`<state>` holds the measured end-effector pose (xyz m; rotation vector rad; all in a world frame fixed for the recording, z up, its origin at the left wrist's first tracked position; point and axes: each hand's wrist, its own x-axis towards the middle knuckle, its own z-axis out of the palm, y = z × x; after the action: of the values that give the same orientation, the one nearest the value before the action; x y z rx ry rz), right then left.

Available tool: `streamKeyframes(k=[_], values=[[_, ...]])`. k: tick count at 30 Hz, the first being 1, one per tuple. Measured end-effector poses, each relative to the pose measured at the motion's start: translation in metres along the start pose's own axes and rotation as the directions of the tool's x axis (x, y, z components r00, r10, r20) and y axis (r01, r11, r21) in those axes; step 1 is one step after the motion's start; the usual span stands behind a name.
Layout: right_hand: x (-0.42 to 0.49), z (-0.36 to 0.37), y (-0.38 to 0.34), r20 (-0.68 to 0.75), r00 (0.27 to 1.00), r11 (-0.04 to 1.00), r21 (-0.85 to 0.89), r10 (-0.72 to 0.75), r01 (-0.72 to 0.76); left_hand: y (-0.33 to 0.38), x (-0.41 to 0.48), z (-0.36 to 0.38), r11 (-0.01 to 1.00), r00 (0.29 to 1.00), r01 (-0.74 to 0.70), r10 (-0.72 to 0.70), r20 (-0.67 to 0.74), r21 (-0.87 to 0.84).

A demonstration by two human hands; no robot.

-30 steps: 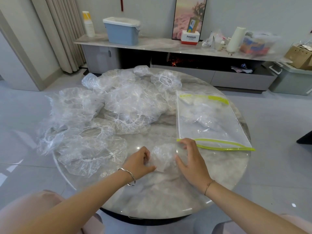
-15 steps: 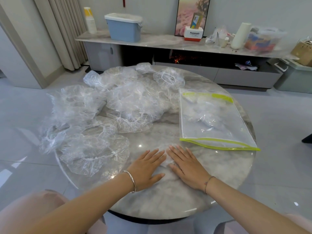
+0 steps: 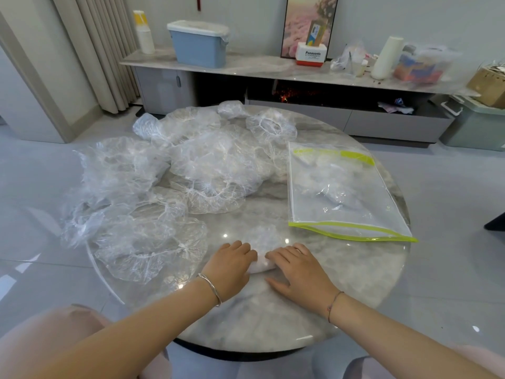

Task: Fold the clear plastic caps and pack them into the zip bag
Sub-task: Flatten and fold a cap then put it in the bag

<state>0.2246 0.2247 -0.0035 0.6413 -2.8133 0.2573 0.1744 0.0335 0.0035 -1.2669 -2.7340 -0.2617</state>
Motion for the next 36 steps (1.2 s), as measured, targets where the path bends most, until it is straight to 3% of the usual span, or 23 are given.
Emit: streamKeyframes(k=[3, 6, 13, 19, 23, 26, 31, 33, 36], values=[[0.000, -0.002, 0.001, -0.012, 0.999, 0.997, 0.060, 0.039, -0.038, 0.002, -0.005, -0.006, 0.988, 0.997, -0.069, 0.062, -0.054, -0.138], [-0.002, 0.001, 0.001, 0.019, 0.997, 0.993, 0.093, 0.076, -0.078, 0.002, -0.007, -0.005, 0.963, 0.995, -0.099, 0.098, -0.020, -0.252], [-0.006, -0.001, 0.007, 0.048, 0.987, 0.958, 0.238, 0.152, -0.159, -0.009, -0.003, 0.006, 0.990, 0.996, 0.062, -0.069, -0.053, -0.129], [-0.005, 0.002, 0.010, 0.005, 0.923, 0.849, 0.391, 0.384, -0.356, -0.006, 0.001, 0.002, 0.904, 0.950, 0.305, -0.311, 0.028, -0.300], [-0.003, 0.002, 0.012, 0.025, 0.856, 0.749, 0.471, 0.516, -0.465, -0.004, 0.001, 0.003, 0.864, 0.921, 0.386, -0.380, 0.085, -0.324], [0.003, 0.001, 0.013, 0.069, 0.860, 0.762, 0.431, 0.506, -0.483, -0.004, 0.003, 0.003, 0.847, 0.899, 0.436, -0.422, 0.114, -0.305], [0.016, -0.007, 0.016, 0.286, 0.864, 0.797, 0.345, 0.414, -0.496, -0.010, 0.011, -0.002, 0.803, 0.872, 0.485, -0.415, 0.260, -0.346], [0.016, -0.009, 0.015, 0.314, 0.848, 0.749, 0.403, 0.426, -0.525, -0.014, 0.016, -0.003, 0.769, 0.878, 0.478, -0.404, 0.257, -0.423], [0.015, -0.017, 0.018, 0.342, 0.798, 0.537, 0.602, 0.496, -0.591, -0.018, 0.025, -0.010, 0.671, 0.894, 0.442, -0.379, 0.238, -0.595]])
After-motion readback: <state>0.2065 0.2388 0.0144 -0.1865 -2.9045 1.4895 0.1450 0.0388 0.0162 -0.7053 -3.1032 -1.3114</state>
